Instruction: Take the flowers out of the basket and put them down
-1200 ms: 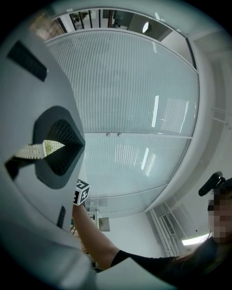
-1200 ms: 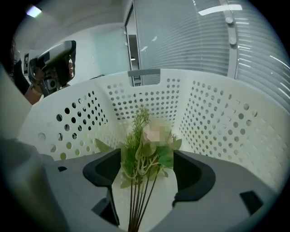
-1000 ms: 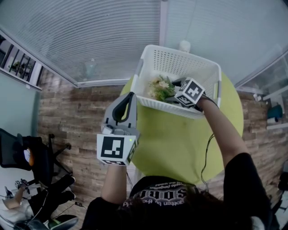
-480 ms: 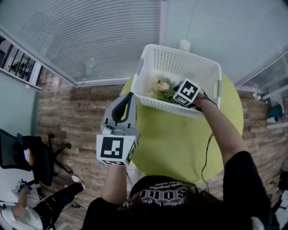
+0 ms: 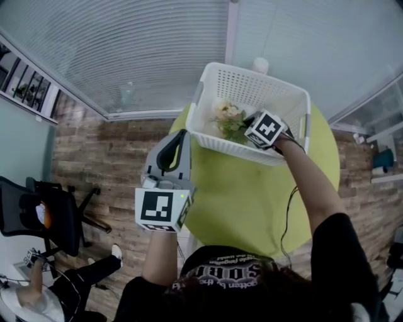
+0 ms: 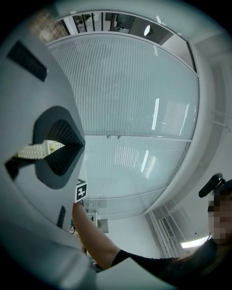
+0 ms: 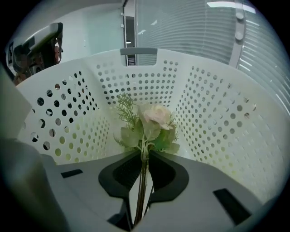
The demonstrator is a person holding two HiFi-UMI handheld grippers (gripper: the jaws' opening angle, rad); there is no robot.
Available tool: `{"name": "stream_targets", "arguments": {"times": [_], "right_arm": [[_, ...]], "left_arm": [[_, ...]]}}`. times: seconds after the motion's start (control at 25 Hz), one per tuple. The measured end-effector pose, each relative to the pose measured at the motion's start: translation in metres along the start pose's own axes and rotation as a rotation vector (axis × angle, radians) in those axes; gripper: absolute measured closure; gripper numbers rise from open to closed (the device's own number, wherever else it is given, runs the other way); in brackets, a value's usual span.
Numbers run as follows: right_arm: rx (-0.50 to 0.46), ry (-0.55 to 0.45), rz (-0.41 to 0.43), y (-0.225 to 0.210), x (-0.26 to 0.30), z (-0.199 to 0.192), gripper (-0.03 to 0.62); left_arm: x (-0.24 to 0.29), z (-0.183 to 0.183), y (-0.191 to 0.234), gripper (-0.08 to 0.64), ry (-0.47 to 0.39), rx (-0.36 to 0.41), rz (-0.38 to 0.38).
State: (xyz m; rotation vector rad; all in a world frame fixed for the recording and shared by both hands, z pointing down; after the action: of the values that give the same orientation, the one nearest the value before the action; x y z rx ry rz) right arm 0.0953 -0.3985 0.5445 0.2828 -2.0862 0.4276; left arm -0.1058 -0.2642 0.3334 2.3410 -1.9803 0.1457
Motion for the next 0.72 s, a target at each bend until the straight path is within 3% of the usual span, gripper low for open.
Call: {"name": "stream_targets", "arguments": {"times": [0.72], "right_arm": [[-0.089,-0.204,-0.123,0.019,-0.077,0.069,0.531]], "left_arm": [[-0.021,0.018,0.001,0.557,-0.053,0.009,0.004]]}}
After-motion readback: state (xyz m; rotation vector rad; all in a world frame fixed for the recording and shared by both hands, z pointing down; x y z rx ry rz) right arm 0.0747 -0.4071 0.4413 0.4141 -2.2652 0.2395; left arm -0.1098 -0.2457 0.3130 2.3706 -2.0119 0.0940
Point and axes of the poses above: the fingertips, and each gripper's own axes: x forward along the fingers, y to its left, z out of its top, the point moved 5 cm from there along -x, backward along the fingers, and after that the axes turned 15 degrees about z, right-handed, at the moved point
